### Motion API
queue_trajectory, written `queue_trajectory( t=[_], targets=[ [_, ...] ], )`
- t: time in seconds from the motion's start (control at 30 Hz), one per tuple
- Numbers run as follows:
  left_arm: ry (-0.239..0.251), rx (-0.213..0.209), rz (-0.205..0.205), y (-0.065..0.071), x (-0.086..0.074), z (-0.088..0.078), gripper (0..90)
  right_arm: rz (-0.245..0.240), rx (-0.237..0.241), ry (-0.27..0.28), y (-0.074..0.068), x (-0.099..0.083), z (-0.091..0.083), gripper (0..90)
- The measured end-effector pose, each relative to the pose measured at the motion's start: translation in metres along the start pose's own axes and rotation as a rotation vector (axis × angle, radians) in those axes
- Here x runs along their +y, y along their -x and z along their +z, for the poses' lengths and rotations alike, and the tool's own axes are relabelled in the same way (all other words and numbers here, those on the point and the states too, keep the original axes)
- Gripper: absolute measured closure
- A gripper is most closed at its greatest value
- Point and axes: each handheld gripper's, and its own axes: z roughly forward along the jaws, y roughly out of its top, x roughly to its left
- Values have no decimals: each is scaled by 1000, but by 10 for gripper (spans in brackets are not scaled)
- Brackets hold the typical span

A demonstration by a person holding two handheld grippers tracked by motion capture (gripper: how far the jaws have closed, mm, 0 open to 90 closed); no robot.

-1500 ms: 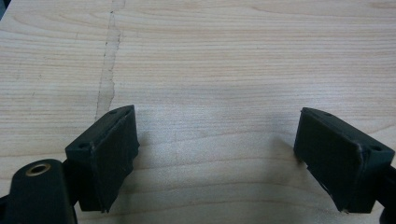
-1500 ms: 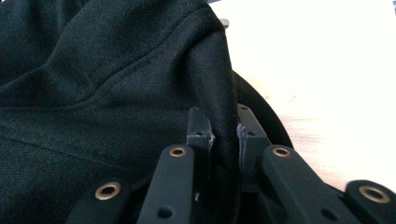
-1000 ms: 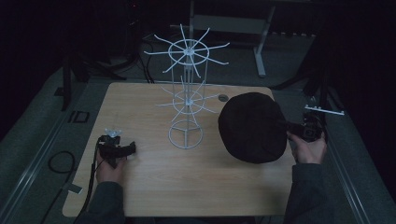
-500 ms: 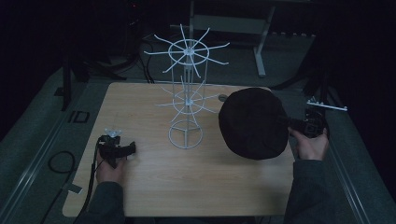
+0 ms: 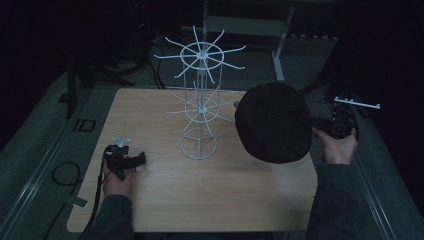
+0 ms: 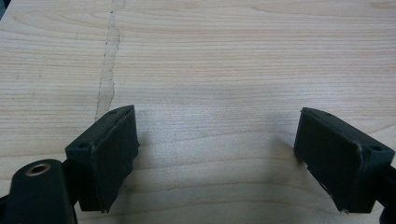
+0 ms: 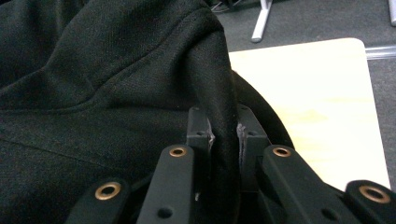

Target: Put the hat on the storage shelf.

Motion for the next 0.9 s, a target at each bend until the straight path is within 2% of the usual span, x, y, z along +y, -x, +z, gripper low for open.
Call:
queue_trajectory(
  t=[0.27,0.9],
  targets=[
    [0,0,0,0,0,0,146,-9,15,5,-4,10,1,796],
    [1,0,0,0,0,0,146,23,57,34,-7,25,3,795]
  ],
)
